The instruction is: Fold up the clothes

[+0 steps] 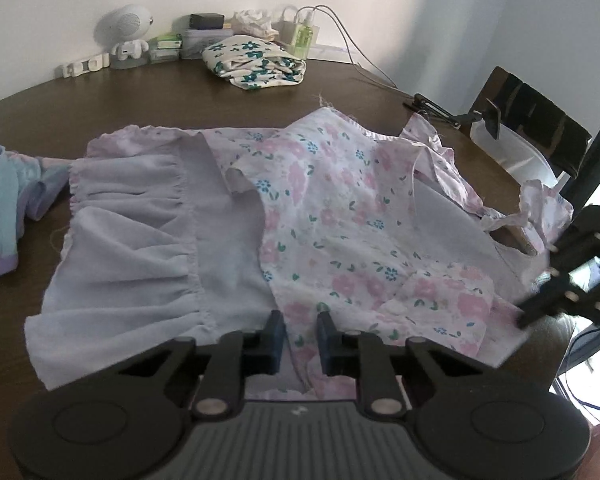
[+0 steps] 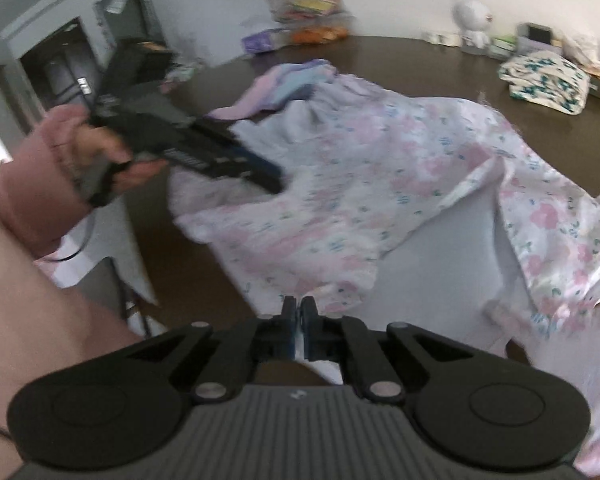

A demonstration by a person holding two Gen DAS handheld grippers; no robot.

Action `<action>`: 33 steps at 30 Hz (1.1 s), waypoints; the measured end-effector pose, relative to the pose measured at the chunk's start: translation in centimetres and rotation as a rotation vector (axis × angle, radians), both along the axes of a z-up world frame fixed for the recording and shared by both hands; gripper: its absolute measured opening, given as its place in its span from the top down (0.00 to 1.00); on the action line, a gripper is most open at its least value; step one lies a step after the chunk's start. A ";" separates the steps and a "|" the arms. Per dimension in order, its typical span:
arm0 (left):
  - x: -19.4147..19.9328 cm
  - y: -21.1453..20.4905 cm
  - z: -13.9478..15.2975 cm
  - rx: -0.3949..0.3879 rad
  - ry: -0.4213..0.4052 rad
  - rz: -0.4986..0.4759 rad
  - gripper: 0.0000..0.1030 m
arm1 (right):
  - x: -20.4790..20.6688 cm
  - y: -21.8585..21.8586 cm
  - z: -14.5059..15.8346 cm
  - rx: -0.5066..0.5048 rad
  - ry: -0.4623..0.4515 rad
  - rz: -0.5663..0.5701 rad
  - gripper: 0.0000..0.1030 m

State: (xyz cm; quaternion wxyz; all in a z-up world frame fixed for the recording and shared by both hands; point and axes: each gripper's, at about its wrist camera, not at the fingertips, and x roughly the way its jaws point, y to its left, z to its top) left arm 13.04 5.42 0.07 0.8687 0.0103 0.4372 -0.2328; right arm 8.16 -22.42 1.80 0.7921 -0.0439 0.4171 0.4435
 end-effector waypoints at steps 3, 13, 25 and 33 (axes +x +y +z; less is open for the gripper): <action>0.1 0.3 -0.1 -0.014 0.004 0.015 0.84 | -1.3 -0.6 0.4 0.025 0.009 0.024 0.95; -3.8 1.9 2.7 0.011 -0.064 -0.077 0.47 | 0.2 -1.7 -0.4 0.124 0.051 -0.222 0.46; -5.4 2.4 0.5 0.193 -0.086 -0.069 0.81 | 0.9 1.0 -2.2 0.112 0.096 -0.235 0.92; -5.0 3.2 3.5 0.191 -0.244 0.043 1.00 | 2.1 -0.2 -0.1 0.215 -0.002 -0.370 0.98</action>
